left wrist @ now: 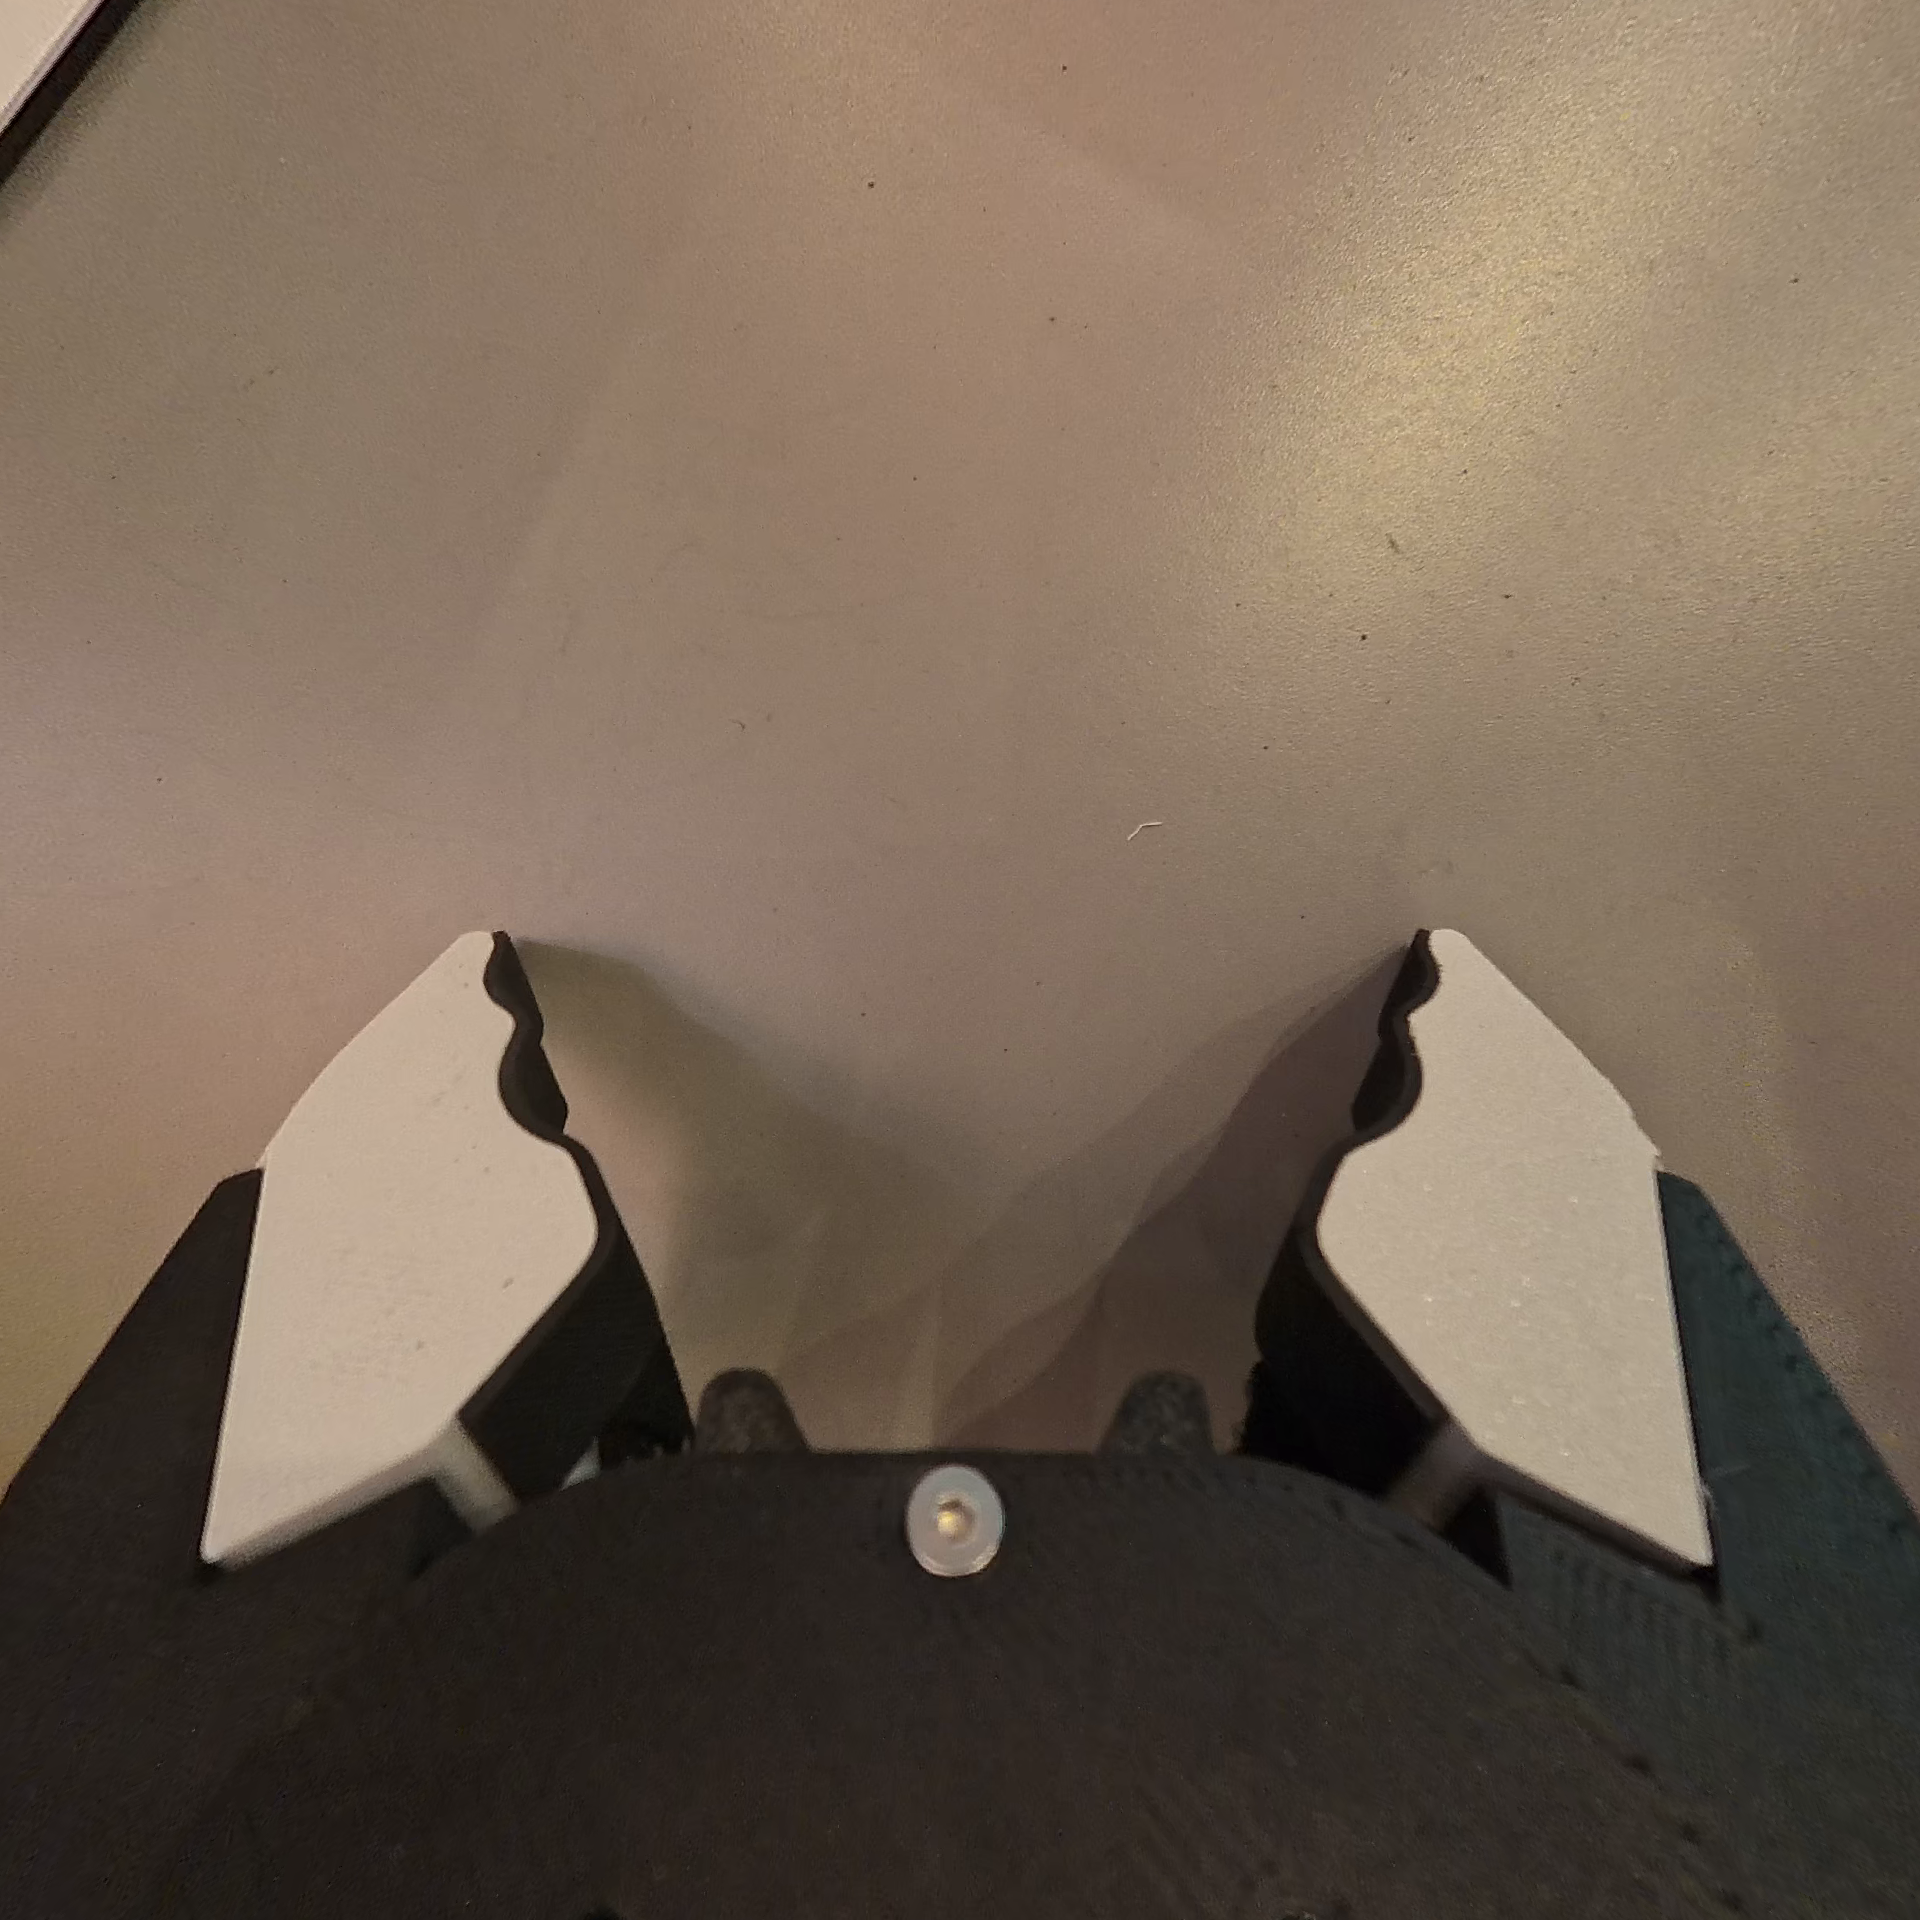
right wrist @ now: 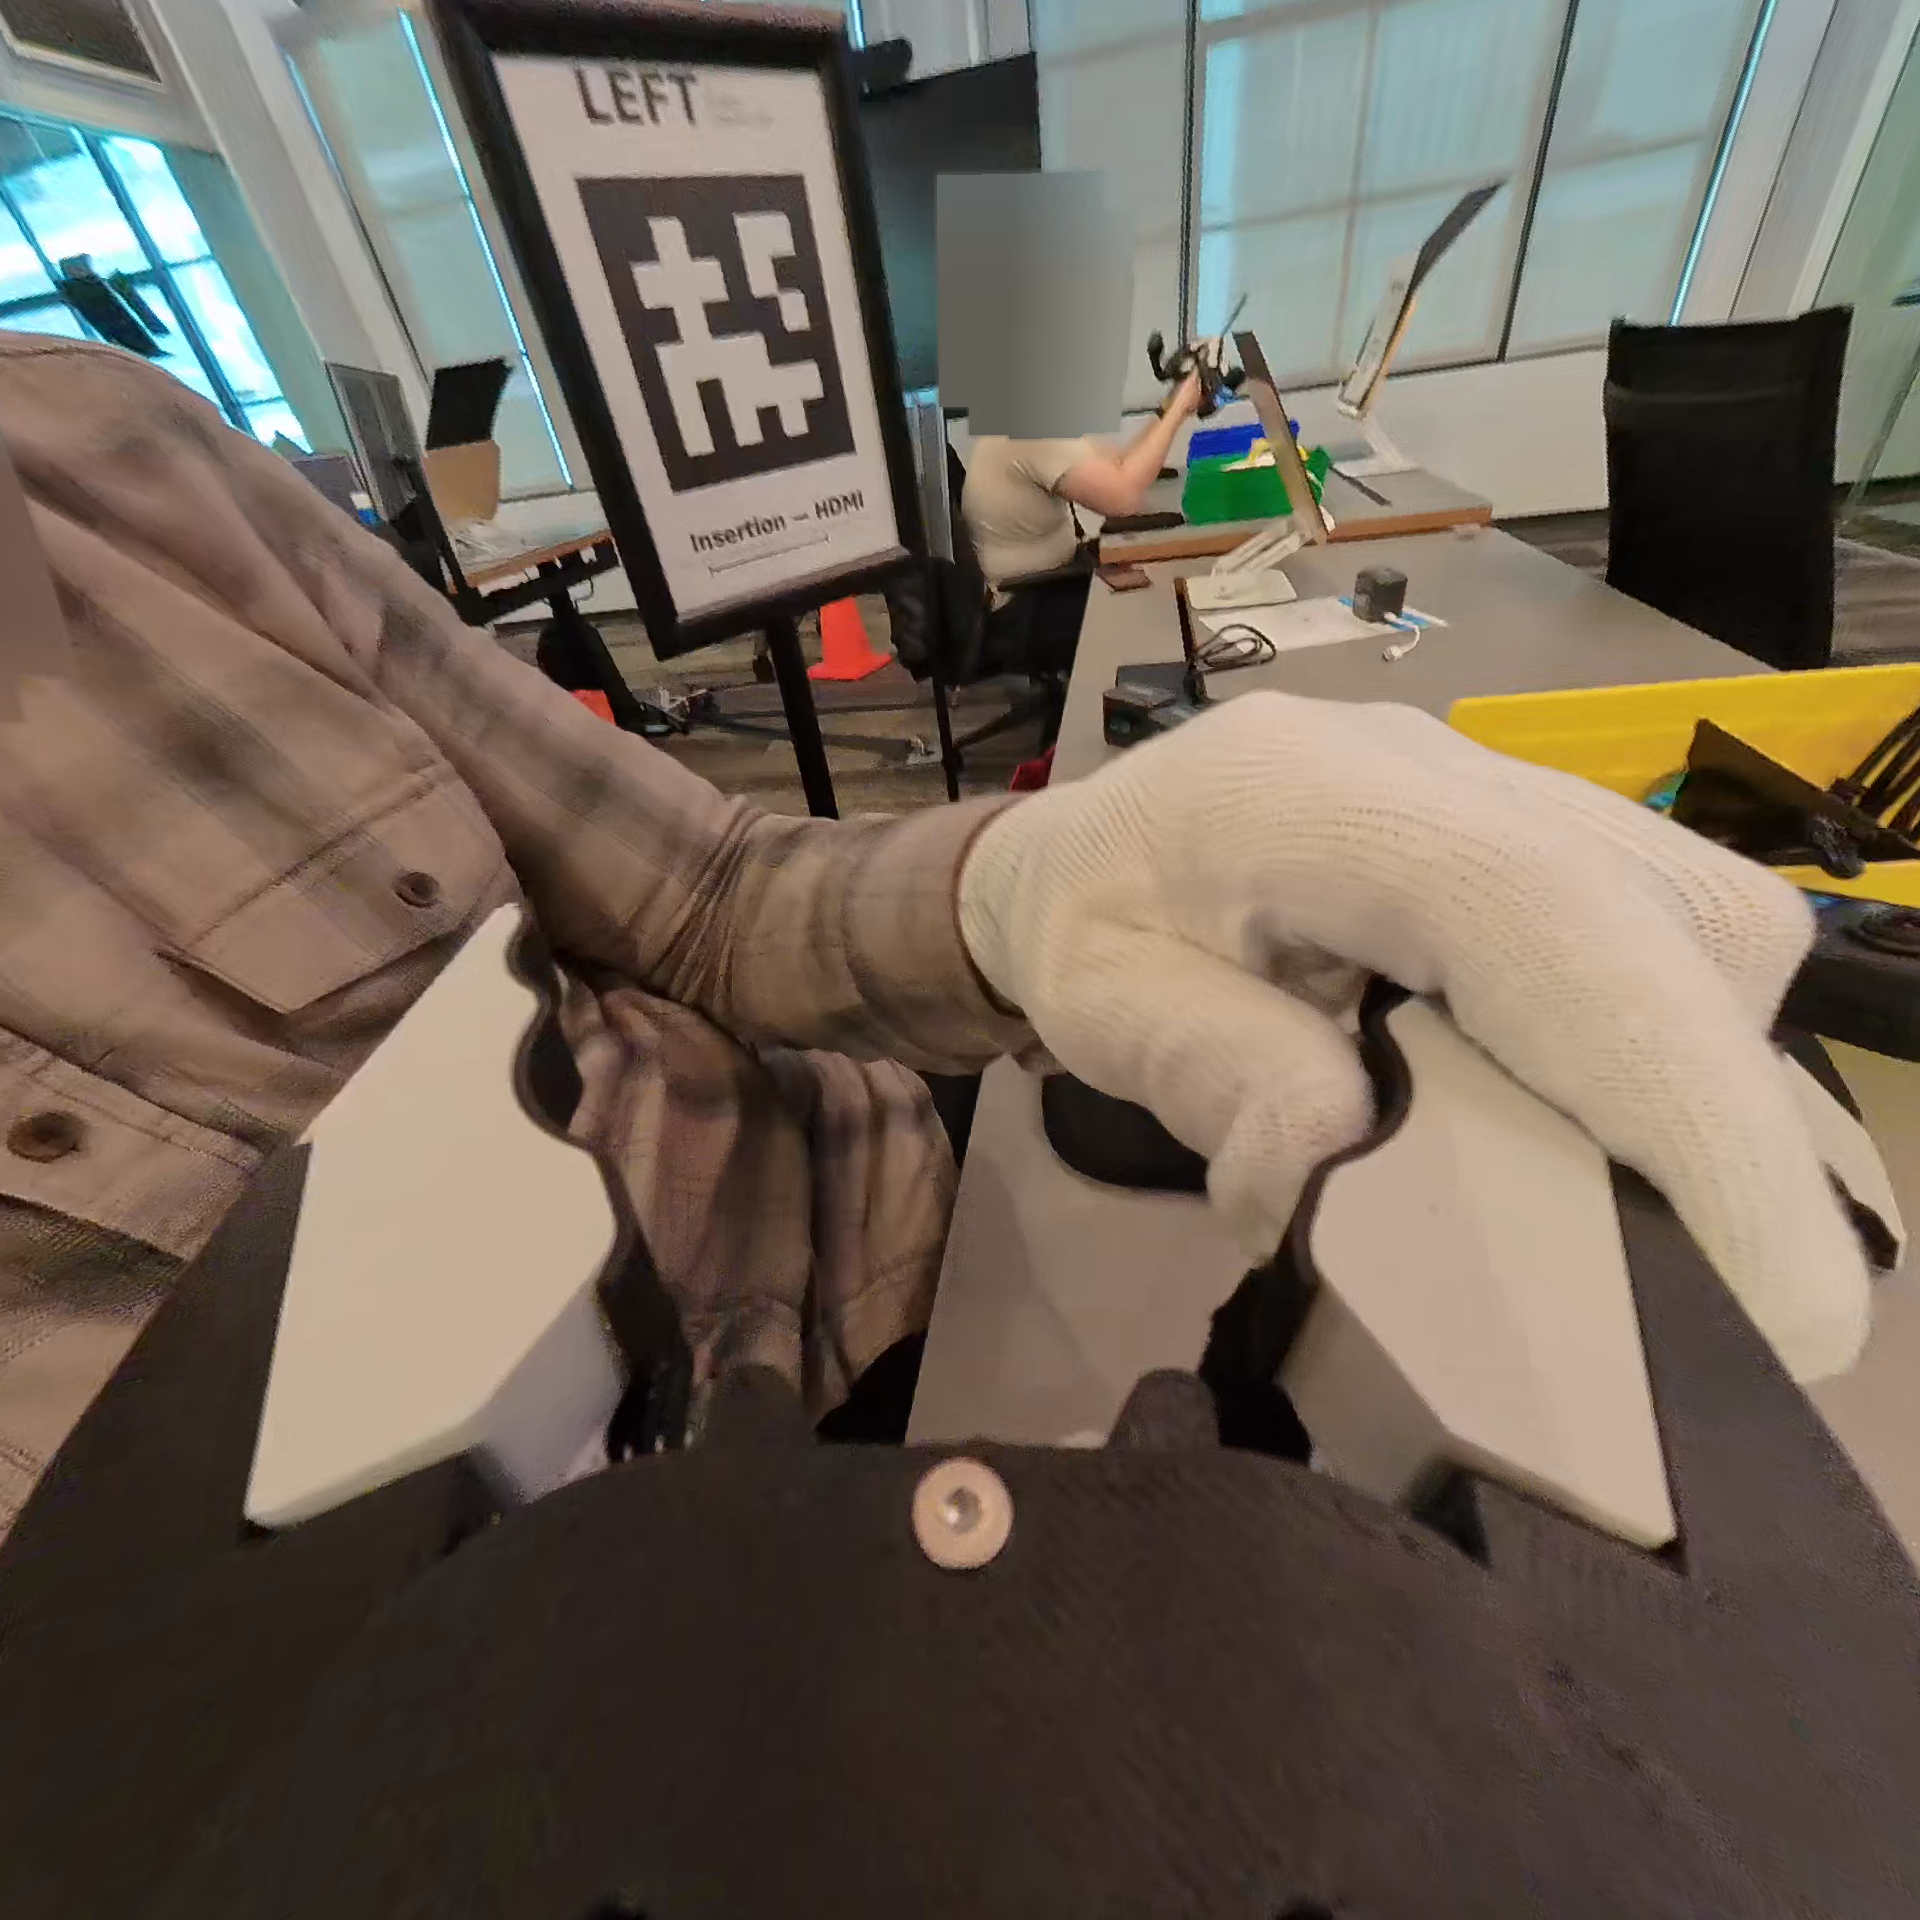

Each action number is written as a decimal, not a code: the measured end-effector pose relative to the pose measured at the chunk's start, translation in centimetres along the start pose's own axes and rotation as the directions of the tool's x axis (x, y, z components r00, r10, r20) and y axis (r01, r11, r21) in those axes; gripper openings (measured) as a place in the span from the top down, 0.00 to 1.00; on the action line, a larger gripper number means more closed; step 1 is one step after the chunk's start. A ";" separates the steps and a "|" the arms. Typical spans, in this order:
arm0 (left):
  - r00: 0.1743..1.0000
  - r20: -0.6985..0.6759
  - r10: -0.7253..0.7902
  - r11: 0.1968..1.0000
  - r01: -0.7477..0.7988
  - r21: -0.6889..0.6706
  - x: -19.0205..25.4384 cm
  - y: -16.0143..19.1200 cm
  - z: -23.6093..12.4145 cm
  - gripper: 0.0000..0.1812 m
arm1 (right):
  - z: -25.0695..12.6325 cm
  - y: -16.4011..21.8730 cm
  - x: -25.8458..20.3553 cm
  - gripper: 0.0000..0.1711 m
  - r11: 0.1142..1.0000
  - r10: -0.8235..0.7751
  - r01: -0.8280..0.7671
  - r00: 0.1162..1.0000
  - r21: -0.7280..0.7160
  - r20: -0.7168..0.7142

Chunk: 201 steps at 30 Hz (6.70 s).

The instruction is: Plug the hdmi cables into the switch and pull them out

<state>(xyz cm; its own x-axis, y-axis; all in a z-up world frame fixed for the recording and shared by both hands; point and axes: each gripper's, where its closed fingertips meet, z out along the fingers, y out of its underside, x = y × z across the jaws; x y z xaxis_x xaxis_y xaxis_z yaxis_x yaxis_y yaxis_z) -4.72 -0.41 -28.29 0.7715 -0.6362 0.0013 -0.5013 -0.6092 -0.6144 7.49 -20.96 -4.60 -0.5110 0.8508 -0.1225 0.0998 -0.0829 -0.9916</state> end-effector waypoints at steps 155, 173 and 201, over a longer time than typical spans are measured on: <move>1.000 0.000 0.000 1.000 0.000 0.000 0.0 0.0 0.0 0.19 | -2.5 -11.4 3.2 1.00 0.701 -0.539 0.693 0.357 -0.170 -0.763; 1.000 0.000 0.000 1.000 0.000 0.000 0.0 0.0 0.0 0.19 | -8.4 -6.4 12.6 0.96 0.819 -0.445 0.487 0.200 -0.305 -0.873; 1.000 0.000 0.000 1.000 0.000 0.000 0.0 0.0 0.0 0.19 | -6.7 -3.1 15.1 0.91 0.760 -0.580 0.425 0.099 -0.492 -0.809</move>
<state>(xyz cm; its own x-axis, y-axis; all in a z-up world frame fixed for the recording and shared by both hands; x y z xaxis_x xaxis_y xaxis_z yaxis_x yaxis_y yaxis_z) -4.73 -0.41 -28.29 0.7715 -0.6362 0.0012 -0.5013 -0.6091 -0.6145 5.19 -4.36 -3.07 0.5823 0.5519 0.5969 0.2789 0.5541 -0.7843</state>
